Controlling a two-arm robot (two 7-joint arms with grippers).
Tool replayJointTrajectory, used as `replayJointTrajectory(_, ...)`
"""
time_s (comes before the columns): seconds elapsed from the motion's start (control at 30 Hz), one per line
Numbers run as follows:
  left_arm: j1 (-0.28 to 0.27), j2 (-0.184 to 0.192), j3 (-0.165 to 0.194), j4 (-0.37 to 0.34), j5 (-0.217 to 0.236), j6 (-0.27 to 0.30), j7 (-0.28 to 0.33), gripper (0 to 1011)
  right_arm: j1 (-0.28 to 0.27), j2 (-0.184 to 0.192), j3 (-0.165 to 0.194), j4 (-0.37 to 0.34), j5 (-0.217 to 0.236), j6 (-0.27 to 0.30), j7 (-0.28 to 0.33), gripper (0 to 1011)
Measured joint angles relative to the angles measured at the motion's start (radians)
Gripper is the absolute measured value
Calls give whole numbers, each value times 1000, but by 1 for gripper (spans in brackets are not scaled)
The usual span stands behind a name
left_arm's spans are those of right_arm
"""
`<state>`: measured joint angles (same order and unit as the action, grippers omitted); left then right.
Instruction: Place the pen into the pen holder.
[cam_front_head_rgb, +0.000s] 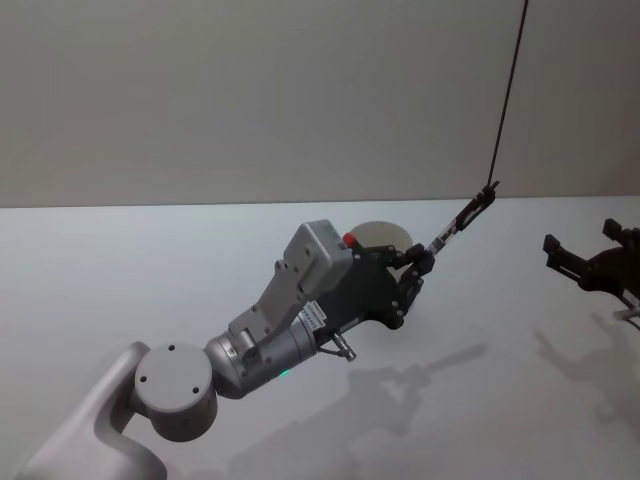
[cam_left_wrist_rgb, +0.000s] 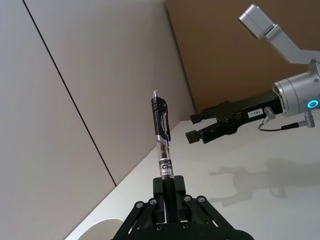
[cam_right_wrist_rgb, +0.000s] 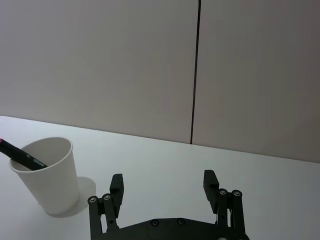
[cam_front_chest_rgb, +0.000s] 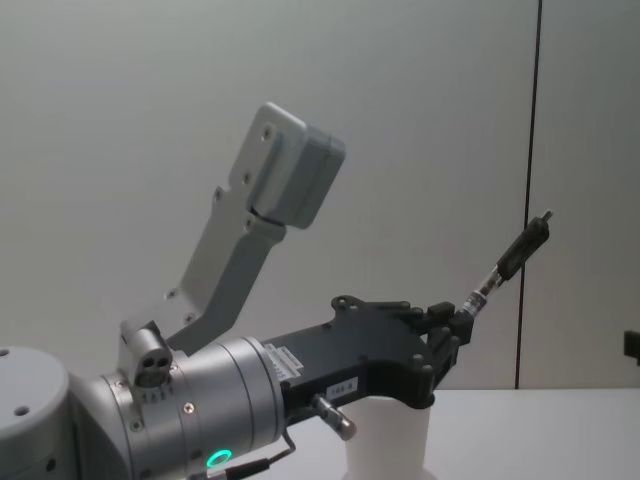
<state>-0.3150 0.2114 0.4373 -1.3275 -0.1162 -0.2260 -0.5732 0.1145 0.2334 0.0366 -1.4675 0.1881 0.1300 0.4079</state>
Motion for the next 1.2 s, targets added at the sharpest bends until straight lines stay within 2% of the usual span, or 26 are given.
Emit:
replayJointTrajectory(0.33, -1, -1, 1, 1, 0, 0, -1, 136, -12, 22, 22, -11, 83, 36, 73, 1001)
replayJointTrajectory(0.67, -1, -1, 1, 2, 0, 0, -1, 136, -25, 44, 39, -27, 197, 115, 176, 1002)
replayJointTrajectory(1.17, -1, -1, 1, 2, 0, 0, -1, 136, -36, 49, 34, -56, 358, 234, 287, 1002)
replayJointTrajectory(1.2, -1, -1, 1, 2, 0, 0, -1, 136, -36, 49, 34, -56, 358, 234, 287, 1002)
